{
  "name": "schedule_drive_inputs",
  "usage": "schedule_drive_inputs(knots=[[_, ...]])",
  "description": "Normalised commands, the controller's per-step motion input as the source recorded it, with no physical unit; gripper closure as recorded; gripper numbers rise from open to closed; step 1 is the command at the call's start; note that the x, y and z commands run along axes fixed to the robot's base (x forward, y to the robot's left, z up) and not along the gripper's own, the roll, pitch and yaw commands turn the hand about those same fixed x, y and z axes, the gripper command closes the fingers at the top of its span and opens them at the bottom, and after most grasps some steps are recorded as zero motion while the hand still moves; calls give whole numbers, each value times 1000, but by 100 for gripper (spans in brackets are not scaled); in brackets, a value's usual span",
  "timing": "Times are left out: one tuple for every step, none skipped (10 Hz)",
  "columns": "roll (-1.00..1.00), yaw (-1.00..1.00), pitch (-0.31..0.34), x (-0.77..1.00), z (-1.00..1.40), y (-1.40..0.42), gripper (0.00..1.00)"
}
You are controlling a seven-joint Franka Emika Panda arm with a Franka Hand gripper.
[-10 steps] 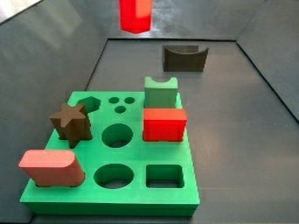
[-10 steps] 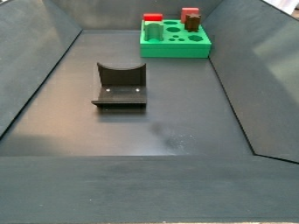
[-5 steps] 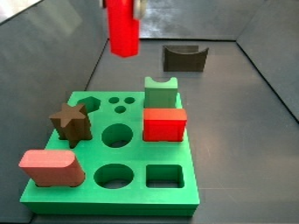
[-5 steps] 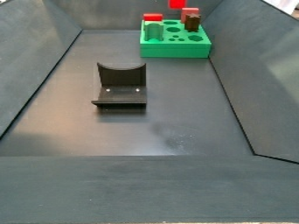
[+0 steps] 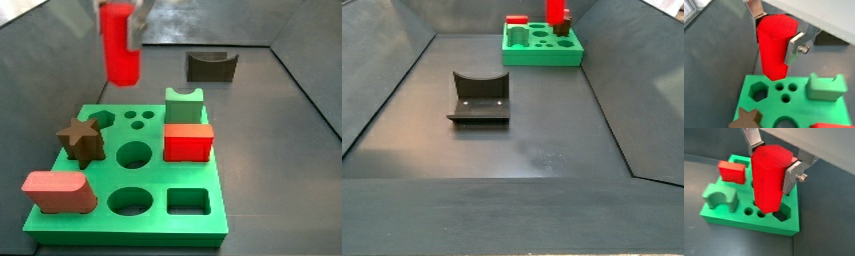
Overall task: Pick up the hexagon object. Move up. Place the hexagon object on the fixture. Regrasp the hexagon object. Move to above the board. Insert the hexagon object.
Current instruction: Insert the hexagon object.
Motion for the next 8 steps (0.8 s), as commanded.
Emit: schedule_drive_inputs(knots=[[-100, -9, -3, -129, -166, 0, 100], [-124, -40, -33, -323, -326, -74, 100], [-147, 0, -47, -260, -217, -106, 100], [-106, 0, -59, -297, -177, -137, 100], [-107, 66, -80, -34, -120, -26, 100], [-31, 66, -56, 0, -51, -54, 100], [0, 94, -36, -51, -437, -223, 100], [6, 203, -4, -129, -400, -163, 100]])
